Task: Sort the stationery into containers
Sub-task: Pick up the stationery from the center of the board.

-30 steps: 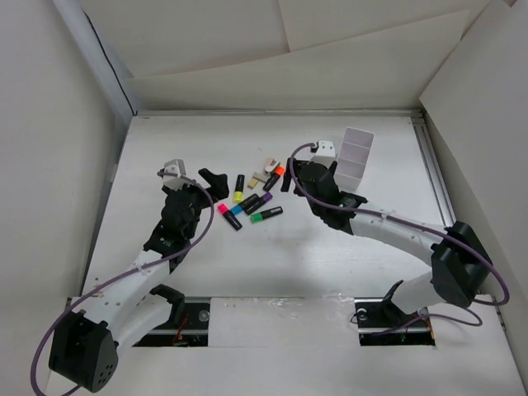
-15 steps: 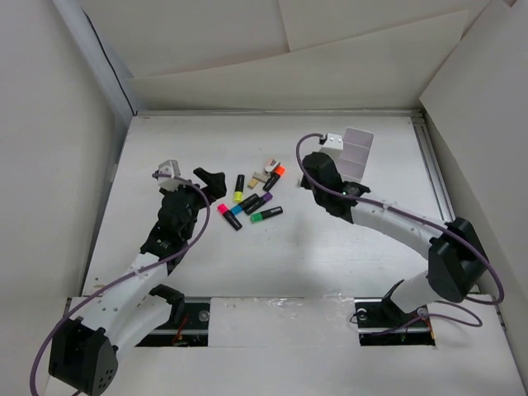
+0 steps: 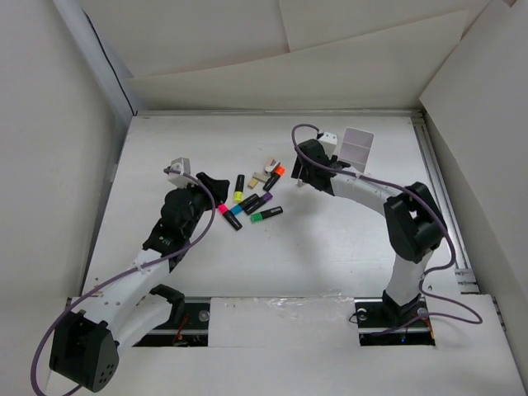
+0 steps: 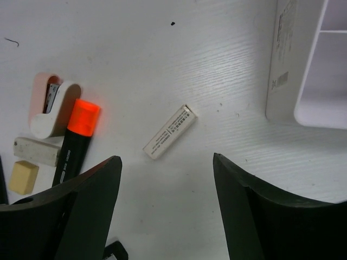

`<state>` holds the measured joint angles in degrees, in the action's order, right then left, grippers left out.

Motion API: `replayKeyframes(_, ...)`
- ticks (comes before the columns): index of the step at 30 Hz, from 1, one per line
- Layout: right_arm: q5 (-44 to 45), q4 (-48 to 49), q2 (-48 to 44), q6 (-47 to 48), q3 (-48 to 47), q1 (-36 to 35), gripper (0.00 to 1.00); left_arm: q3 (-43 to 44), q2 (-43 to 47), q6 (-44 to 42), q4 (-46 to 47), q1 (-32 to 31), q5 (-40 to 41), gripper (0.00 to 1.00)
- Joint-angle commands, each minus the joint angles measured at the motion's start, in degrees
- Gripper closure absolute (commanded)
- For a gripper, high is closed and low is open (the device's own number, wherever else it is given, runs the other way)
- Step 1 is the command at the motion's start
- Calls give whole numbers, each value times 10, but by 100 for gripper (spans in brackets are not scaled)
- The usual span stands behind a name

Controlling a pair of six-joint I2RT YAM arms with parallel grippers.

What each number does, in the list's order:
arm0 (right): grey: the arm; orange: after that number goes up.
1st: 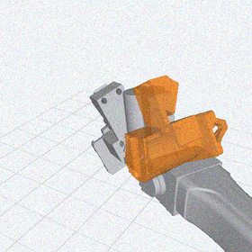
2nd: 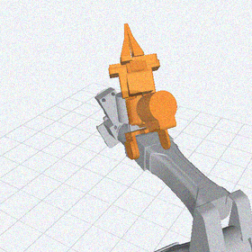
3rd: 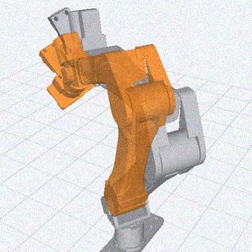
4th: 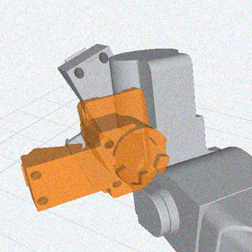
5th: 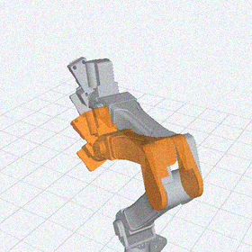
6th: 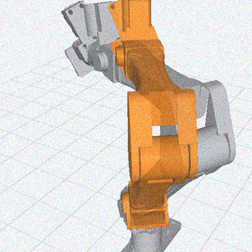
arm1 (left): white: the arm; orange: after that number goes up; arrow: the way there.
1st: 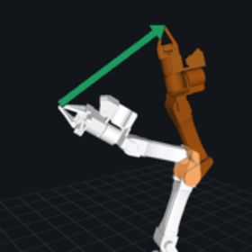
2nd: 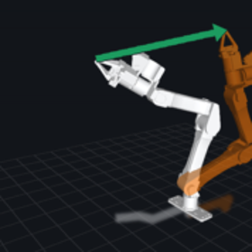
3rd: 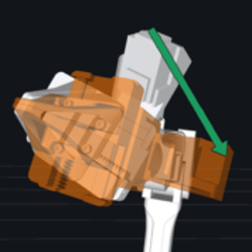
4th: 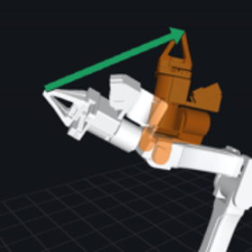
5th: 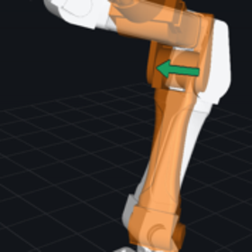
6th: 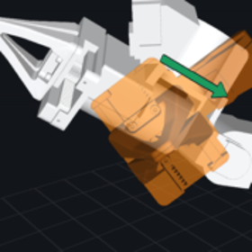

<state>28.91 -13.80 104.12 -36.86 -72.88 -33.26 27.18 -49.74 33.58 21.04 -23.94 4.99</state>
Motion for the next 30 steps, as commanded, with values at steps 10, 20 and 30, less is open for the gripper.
replayKeyframes(10,-58,-3,50,-68,-53,24,33,17,5,17,41,-1,-55,52)
replayKeyframes(20,-64,-3,89,-86,-75,42,43,17,5,11,54,-1,-87,50)
replayKeyframes(30,-70,-3,108,-91,-75,47,84,25,-7,6,41,-1,-92,50)
